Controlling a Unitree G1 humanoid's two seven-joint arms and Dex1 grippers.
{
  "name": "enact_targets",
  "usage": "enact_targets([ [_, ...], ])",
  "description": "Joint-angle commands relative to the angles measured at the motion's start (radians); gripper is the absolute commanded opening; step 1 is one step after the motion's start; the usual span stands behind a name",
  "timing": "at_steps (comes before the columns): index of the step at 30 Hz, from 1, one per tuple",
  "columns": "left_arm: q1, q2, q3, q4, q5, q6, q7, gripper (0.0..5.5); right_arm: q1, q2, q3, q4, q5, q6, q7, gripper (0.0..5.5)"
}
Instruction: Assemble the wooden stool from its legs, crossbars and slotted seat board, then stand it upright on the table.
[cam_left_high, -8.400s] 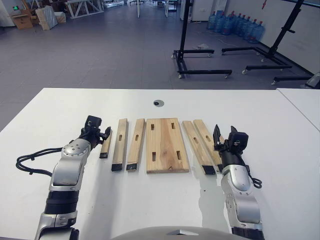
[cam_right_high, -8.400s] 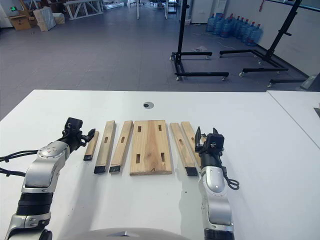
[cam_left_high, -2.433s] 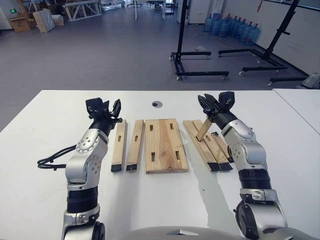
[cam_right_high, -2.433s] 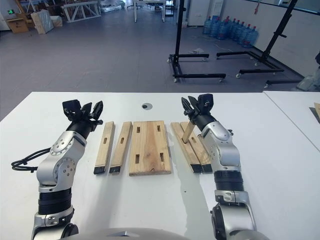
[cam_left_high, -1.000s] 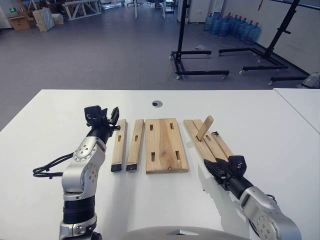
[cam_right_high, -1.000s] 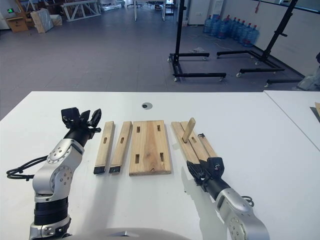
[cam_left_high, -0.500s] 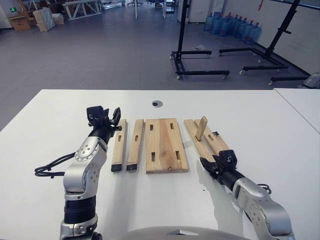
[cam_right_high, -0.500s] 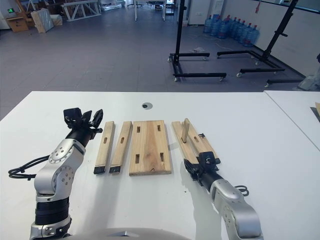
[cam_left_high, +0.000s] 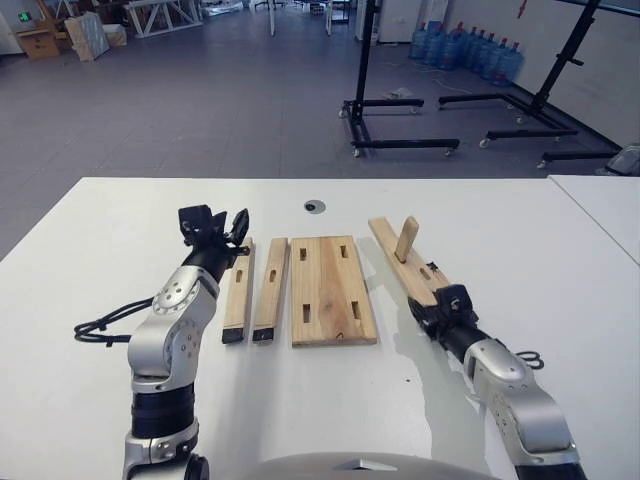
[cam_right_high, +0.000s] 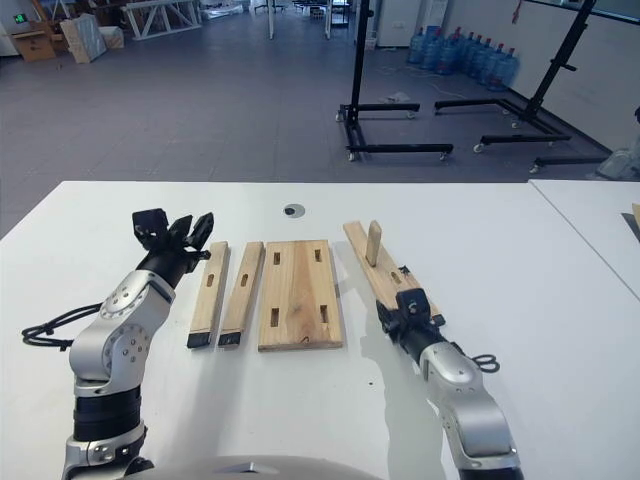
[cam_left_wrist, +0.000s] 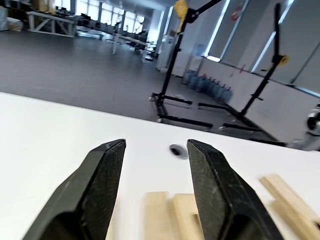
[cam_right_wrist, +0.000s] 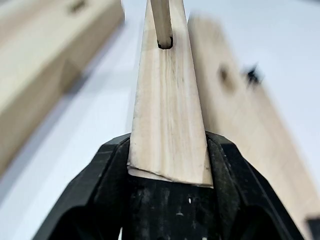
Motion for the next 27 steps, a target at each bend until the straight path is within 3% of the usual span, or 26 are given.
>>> enact_targets([
  [1, -0.124, -0.068, 0.159, 0.041, -0.381, 0.186, 0.019, 2.26, -0.096, -0.006, -0.036, 0.002, -0.025, -0.192, 0.022, 2.06],
  [5, -0.13, -0.153, 0.238, 0.095, -0.856, 0.276, 0.24, 2.26, -0.116, -0.015, -0.014, -0.047, -0.014, -0.293, 0.082, 2.06],
  [10, -0.153, -0.148, 0.183, 0.115, -1.128, 0.223, 0.456, 2.26, -0.103, -0.019, 0.091, -0.128, 0.007, -0.337, 0.202, 2.06],
  [17, -0.166, -0.083, 0.109, 0.103, -1.227, 0.165, 0.506, 2.26, -0.069, -0.02, 0.146, -0.176, 0.068, -0.291, 0.276, 2.06],
  [27, -0.148, 0.041, 0.044, 0.089, -1.174, 0.134, 0.391, 2.26, -0.044, -0.012, 0.155, -0.235, 0.206, -0.193, 0.292, 2.06],
])
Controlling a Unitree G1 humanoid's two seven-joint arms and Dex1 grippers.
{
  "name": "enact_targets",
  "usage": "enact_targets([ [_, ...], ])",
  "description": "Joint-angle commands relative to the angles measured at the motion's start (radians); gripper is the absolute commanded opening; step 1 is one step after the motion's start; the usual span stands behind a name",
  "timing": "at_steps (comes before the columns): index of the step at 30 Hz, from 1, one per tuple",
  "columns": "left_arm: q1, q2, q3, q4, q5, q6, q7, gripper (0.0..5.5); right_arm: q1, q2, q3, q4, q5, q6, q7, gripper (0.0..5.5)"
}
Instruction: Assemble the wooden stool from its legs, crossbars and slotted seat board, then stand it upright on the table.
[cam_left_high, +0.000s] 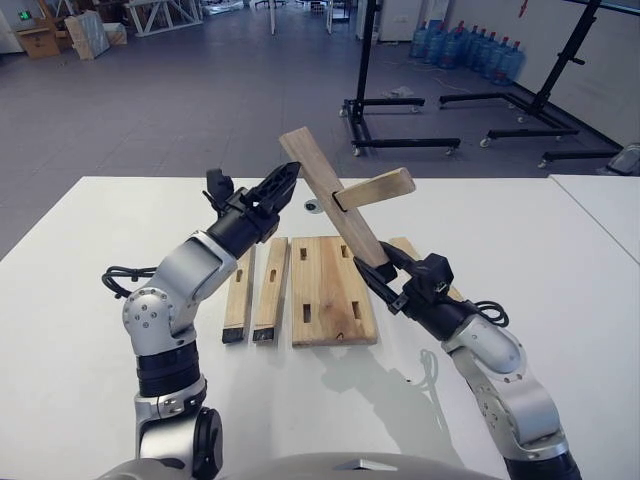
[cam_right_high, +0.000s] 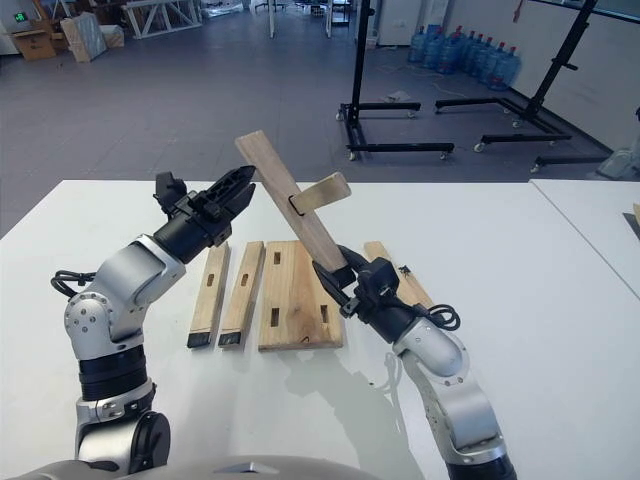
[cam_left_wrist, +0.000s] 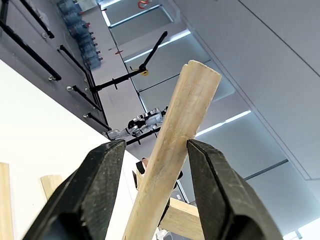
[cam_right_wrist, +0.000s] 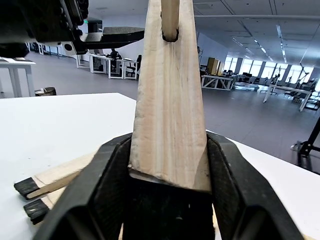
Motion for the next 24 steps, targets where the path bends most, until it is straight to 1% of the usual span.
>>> enact_targets([
  [1, -0.003, 0.05, -0.04, 0.005, 0.077, -0.004, -0.055, 2.26, -0.004, -0.018, 0.021, -0.063, 0.084, 0.064, 0.058, 2.06],
  [6, -0.015, 0.1, -0.045, -0.012, 0.137, -0.023, -0.142, 2.26, 0.007, -0.041, 0.035, -0.082, 0.116, 0.11, 0.067, 2.06],
  [11, -0.006, 0.126, -0.02, -0.041, 0.099, -0.043, -0.219, 2.26, 0.012, -0.034, 0.029, -0.083, 0.118, 0.112, 0.051, 2.06],
  [14, 0.01, 0.14, -0.024, -0.015, 0.104, -0.037, -0.225, 2.26, -0.01, -0.017, 0.007, -0.068, 0.097, 0.081, 0.026, 2.06],
  [19, -0.002, 0.159, -0.043, -0.003, 0.177, -0.041, -0.207, 2.26, 0.0, -0.029, 0.024, -0.071, 0.073, 0.074, 0.043, 2.06],
  [20, -0.007, 0.168, -0.048, -0.003, 0.195, -0.037, -0.208, 2.04, 0.002, -0.032, 0.027, -0.07, 0.063, 0.07, 0.045, 2.06],
  [21, -0.018, 0.169, -0.045, -0.002, 0.19, -0.038, -0.194, 1.95, 0.005, -0.039, 0.033, -0.067, 0.037, 0.06, 0.043, 2.06],
  [22, -0.028, 0.167, -0.039, -0.003, 0.176, -0.042, -0.184, 1.72, 0.007, -0.046, 0.039, -0.062, 0.016, 0.051, 0.044, 2.06],
  [23, -0.035, 0.162, -0.033, -0.003, 0.157, -0.047, -0.172, 1.63, 0.01, -0.052, 0.044, -0.056, -0.006, 0.038, 0.045, 2.06],
  [24, -0.039, 0.16, -0.03, -0.004, 0.142, -0.05, -0.161, 1.43, 0.012, -0.055, 0.047, -0.051, -0.02, 0.028, 0.046, 2.06],
])
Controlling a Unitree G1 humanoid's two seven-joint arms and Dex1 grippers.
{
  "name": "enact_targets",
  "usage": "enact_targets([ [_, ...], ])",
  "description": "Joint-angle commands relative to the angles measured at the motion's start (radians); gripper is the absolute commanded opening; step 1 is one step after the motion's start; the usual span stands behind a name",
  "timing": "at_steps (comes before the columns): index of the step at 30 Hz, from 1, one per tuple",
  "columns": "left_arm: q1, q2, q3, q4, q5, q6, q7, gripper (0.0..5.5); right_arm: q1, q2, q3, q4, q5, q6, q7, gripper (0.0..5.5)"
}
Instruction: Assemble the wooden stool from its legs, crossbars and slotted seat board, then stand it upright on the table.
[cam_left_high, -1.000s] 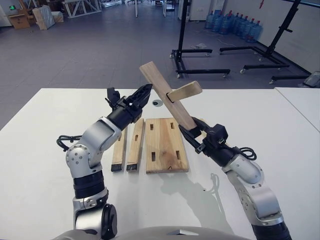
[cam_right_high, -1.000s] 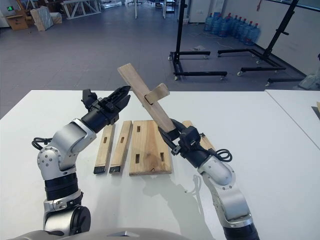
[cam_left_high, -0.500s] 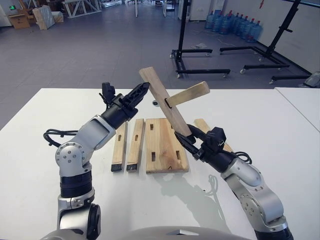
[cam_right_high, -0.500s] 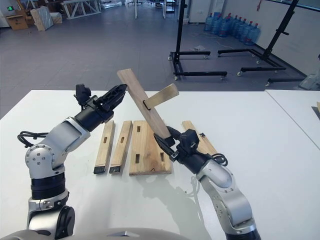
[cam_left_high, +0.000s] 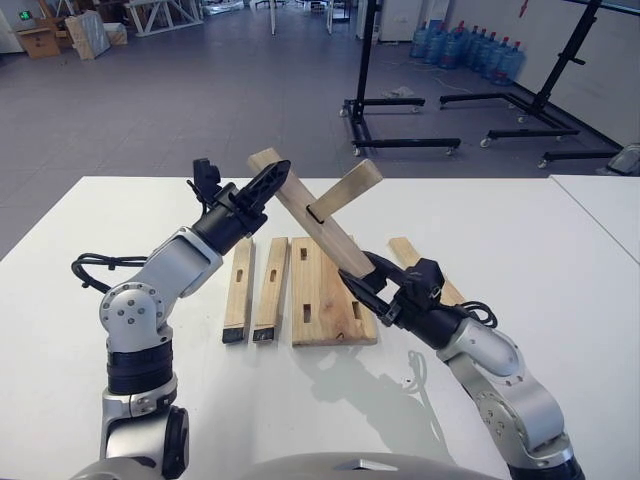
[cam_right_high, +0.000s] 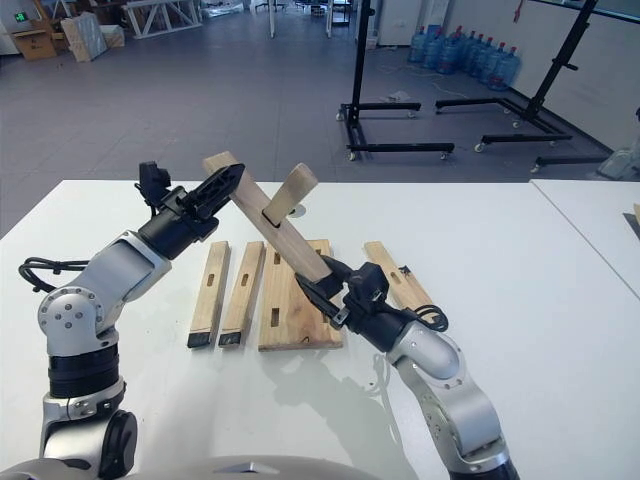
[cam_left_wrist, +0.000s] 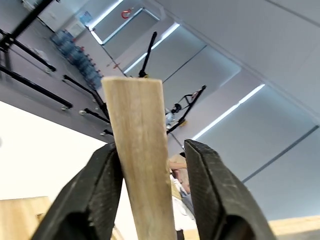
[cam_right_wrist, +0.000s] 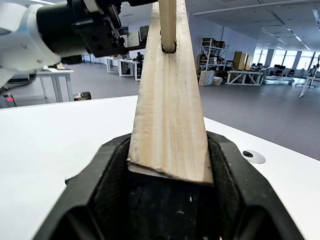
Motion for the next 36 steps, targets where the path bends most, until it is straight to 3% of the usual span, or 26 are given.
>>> enact_targets([
  [1, -0.038, -0.001, 0.012, 0.003, -0.059, -0.013, 0.051, 1.23, 0.003, -0.022, 0.012, 0.024, -0.066, -0.045, 0.009, 2.06],
  [3, -0.031, 0.011, 0.008, -0.006, -0.085, -0.003, 0.052, 1.0, 0.001, -0.022, 0.012, 0.034, -0.083, -0.055, 0.006, 2.06],
  [11, -0.026, 0.036, -0.007, -0.023, -0.127, 0.001, 0.044, 0.98, -0.002, 0.0, -0.008, 0.058, -0.087, -0.056, -0.015, 2.06],
  [14, -0.036, 0.037, 0.004, -0.019, -0.079, -0.031, 0.032, 0.98, -0.005, 0.011, -0.02, 0.059, -0.059, -0.037, -0.018, 2.73],
  [18, -0.057, 0.028, 0.038, 0.007, 0.041, -0.117, 0.047, 0.98, -0.006, 0.017, -0.035, 0.064, -0.036, -0.012, -0.022, 2.86],
  [22, -0.008, 0.107, 0.081, -0.056, 0.167, -0.124, 0.134, 0.98, 0.024, 0.016, -0.094, 0.085, -0.028, -0.004, -0.049, 2.86],
  [28, 0.188, 0.15, 0.122, -0.204, -0.031, -0.07, 0.282, 0.98, 0.045, 0.039, -0.204, 0.112, -0.016, -0.001, -0.122, 2.86],
  [36, 0.33, 0.159, -0.044, -0.197, 0.213, -0.04, 0.206, 0.98, 0.042, 0.07, -0.201, 0.122, -0.054, -0.016, -0.166, 2.86],
])
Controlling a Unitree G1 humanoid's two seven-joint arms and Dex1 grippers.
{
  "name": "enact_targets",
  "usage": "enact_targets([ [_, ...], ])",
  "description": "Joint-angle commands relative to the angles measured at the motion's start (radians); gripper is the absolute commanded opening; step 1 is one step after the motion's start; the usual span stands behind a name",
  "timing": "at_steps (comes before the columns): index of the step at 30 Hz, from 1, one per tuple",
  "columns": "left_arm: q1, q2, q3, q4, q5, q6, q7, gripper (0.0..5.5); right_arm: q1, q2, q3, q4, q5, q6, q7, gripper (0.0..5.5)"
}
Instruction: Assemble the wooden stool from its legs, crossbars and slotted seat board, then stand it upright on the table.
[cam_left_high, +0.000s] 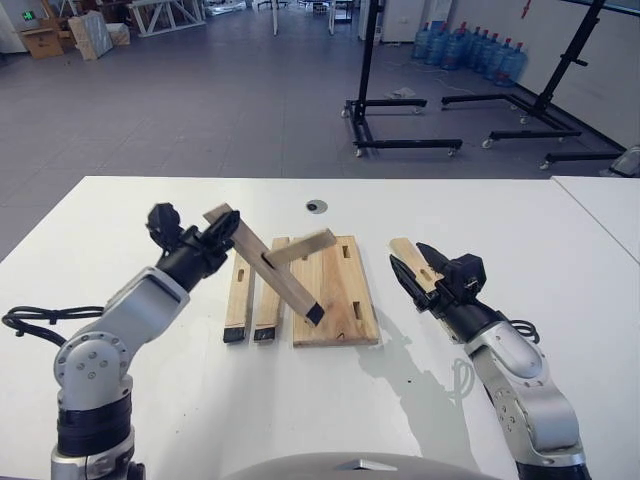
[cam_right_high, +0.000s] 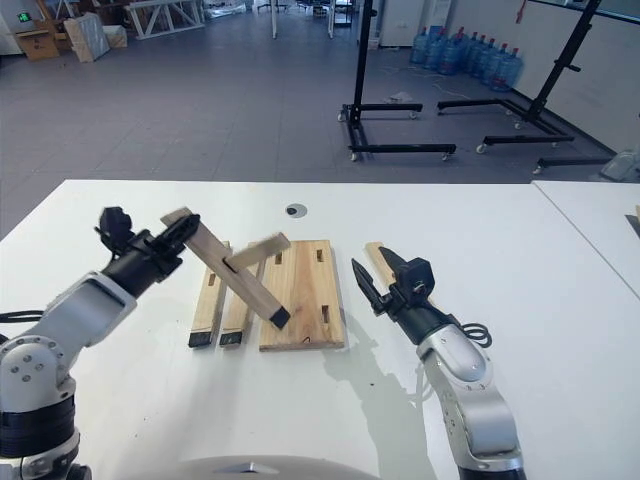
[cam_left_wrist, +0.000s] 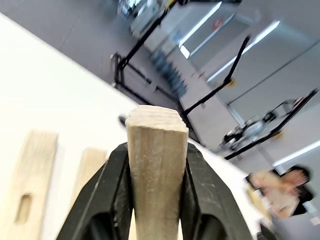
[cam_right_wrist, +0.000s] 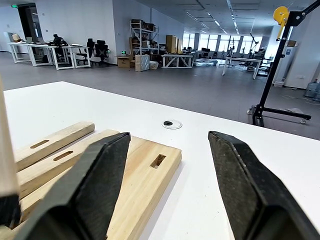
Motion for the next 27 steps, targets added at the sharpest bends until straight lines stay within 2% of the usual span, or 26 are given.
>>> enact_targets([
  [1, 0.046, 0.021, -0.055, 0.007, 0.164, -0.001, -0.061, 0.98, -0.003, 0.011, -0.009, 0.011, -0.017, -0.01, -0.018, 2.86],
  [12, -0.04, 0.029, -0.081, 0.062, 0.427, -0.073, -0.19, 0.98, -0.01, 0.031, 0.031, 0.011, -0.042, -0.016, -0.018, 2.86],
  [18, -0.104, -0.033, -0.038, 0.07, 0.397, -0.1, -0.242, 0.98, -0.015, 0.033, 0.042, 0.015, -0.047, -0.017, -0.012, 2.86],
  [23, -0.184, 0.007, -0.011, 0.157, 0.5, -0.166, -0.399, 0.98, -0.02, 0.034, 0.05, 0.022, -0.047, -0.015, -0.005, 2.86],
  [27, -0.238, -0.017, -0.009, 0.233, 0.542, -0.21, -0.512, 0.98, -0.017, 0.039, 0.059, 0.024, -0.05, -0.016, -0.006, 2.86],
])
